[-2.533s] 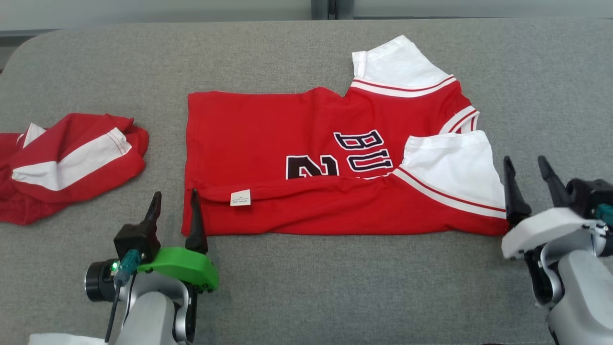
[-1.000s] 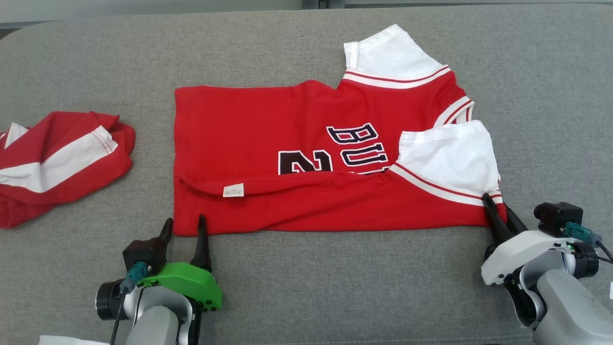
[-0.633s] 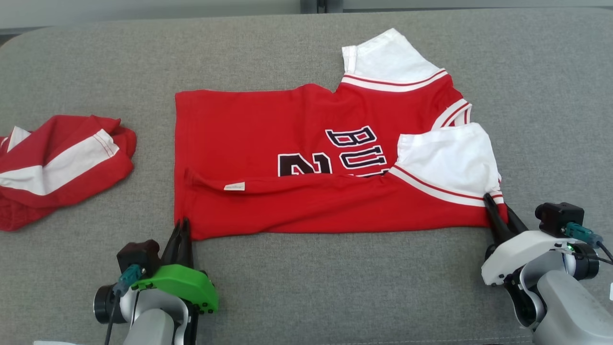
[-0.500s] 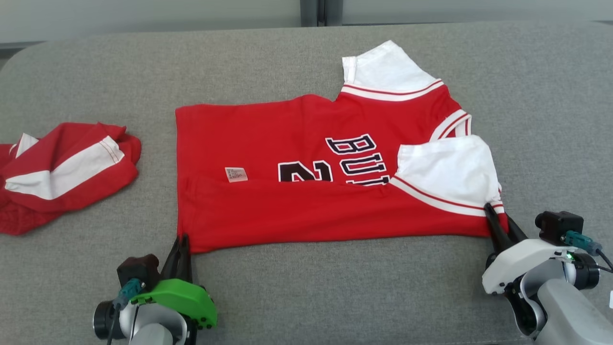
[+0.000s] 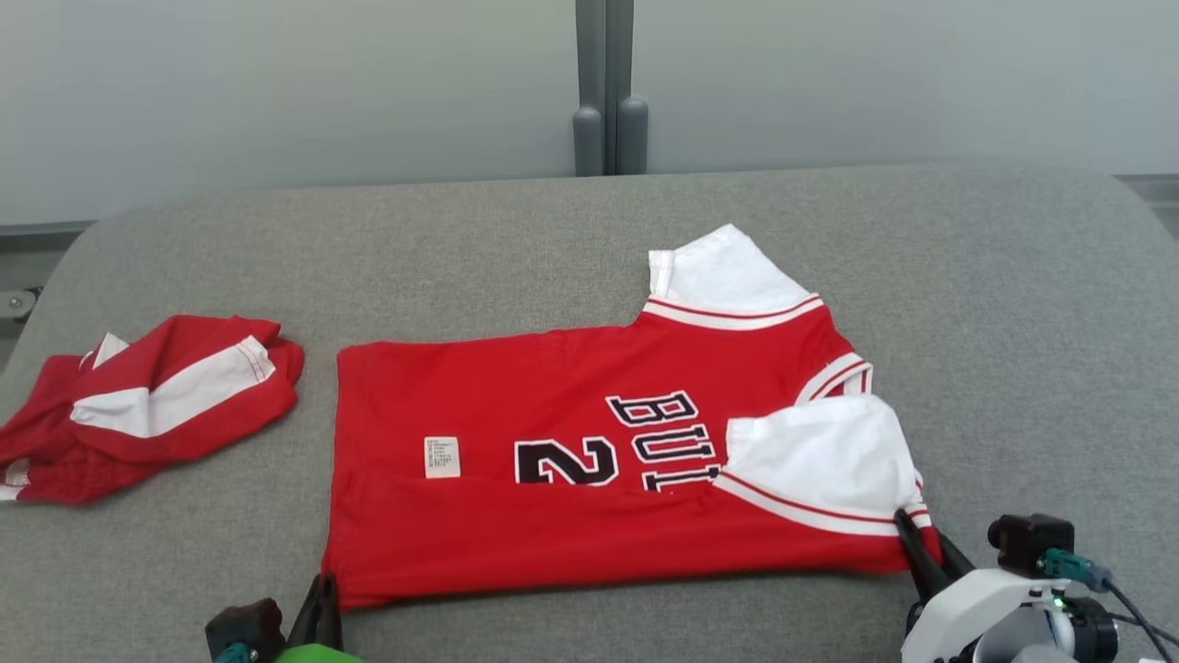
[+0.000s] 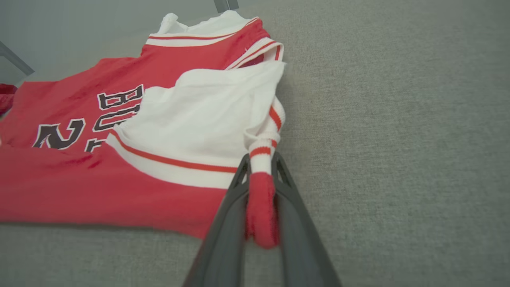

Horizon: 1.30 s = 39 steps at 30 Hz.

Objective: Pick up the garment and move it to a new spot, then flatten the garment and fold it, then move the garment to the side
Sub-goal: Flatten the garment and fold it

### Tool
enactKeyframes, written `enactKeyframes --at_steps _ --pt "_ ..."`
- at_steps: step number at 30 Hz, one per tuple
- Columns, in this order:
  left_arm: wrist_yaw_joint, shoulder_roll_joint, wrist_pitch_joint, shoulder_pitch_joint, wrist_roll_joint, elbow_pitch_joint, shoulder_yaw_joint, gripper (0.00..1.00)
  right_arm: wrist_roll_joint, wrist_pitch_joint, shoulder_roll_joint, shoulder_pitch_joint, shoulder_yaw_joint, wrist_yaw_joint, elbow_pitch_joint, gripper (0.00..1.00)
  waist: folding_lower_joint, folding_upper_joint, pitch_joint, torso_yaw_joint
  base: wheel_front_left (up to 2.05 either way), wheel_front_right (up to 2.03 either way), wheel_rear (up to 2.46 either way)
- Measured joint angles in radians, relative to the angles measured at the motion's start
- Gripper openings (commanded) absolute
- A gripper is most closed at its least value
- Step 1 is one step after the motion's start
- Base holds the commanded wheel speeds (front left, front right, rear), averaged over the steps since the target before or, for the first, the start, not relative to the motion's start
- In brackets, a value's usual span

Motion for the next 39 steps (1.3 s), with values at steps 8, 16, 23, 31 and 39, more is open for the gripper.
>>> enactKeyframes --at_steps 8,16,23,31,39 --pt "0.0 0.001 0.0 0.051 0.016 0.021 0.026 0.0 0.007 0.0 0.011 0.076 0.018 0.0 -0.04 0.0 0.0 0.0 -0.045 -0.022 0.0 0.0 0.0" --pt "-0.002 0.001 0.0 0.071 0.053 0.026 0.052 0.0 0.016 0.0 0.012 0.15 0.014 0.0 -0.069 0.0 0.0 0.0 -0.045 -0.012 0.0 0.0 0.0" --pt "-0.017 0.002 0.0 0.069 0.039 0.01 0.06 1.0 0.017 0.0 0.019 0.144 -0.044 0.0 -0.083 1.0 0.0 0.0 -0.023 -0.006 0.0 0.0 0.0" --pt "-0.025 0.002 0.0 -0.057 0.064 -0.104 0.058 1.0 -0.072 0.0 -0.017 0.041 -0.165 0.0 -0.139 1.0 0.0 0.0 0.054 -0.001 0.0 0.0 0.0" --pt "-0.035 0.026 0.0 -0.317 0.098 0.056 0.049 1.0 -0.119 0.0 -0.02 -0.2 -0.086 0.0 -0.119 1.0 0.0 0.0 0.181 -0.002 0.0 0.0 0.0"
